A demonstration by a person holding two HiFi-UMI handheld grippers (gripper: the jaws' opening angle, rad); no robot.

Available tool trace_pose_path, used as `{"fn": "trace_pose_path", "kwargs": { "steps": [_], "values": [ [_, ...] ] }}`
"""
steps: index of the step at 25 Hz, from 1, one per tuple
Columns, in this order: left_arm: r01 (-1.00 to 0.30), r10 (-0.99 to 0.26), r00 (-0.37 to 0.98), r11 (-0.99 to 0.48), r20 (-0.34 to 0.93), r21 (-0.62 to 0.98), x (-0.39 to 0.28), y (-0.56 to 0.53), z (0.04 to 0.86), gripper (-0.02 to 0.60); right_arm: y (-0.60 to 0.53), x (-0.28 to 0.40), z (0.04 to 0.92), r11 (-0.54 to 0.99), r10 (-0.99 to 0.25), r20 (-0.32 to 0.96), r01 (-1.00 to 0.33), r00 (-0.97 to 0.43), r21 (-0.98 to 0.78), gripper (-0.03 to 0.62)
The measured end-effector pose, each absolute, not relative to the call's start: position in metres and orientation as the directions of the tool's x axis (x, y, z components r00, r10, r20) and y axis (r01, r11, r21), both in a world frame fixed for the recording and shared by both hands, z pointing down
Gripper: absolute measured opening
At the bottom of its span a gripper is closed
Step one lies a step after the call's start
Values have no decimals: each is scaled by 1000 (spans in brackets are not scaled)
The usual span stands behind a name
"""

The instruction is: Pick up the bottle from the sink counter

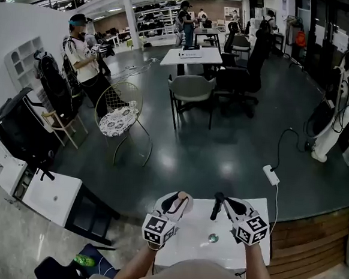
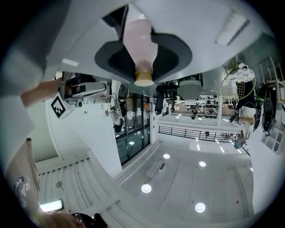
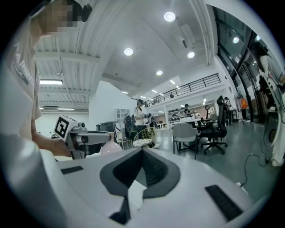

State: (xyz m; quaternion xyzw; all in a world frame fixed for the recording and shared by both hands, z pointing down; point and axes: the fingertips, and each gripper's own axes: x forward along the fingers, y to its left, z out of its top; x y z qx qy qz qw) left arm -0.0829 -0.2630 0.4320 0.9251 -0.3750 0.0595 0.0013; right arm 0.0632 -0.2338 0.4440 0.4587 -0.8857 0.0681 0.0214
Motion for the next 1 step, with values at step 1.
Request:
{"fn": "trace_pose_path", "kwargs": {
  "steps": [1],
  "values": [
    [-695,-695,711,-718,109,-39,-84,-264,432,129,-234,64,444,567,-811,100,-817,-576,-103,7]
  ]
}}
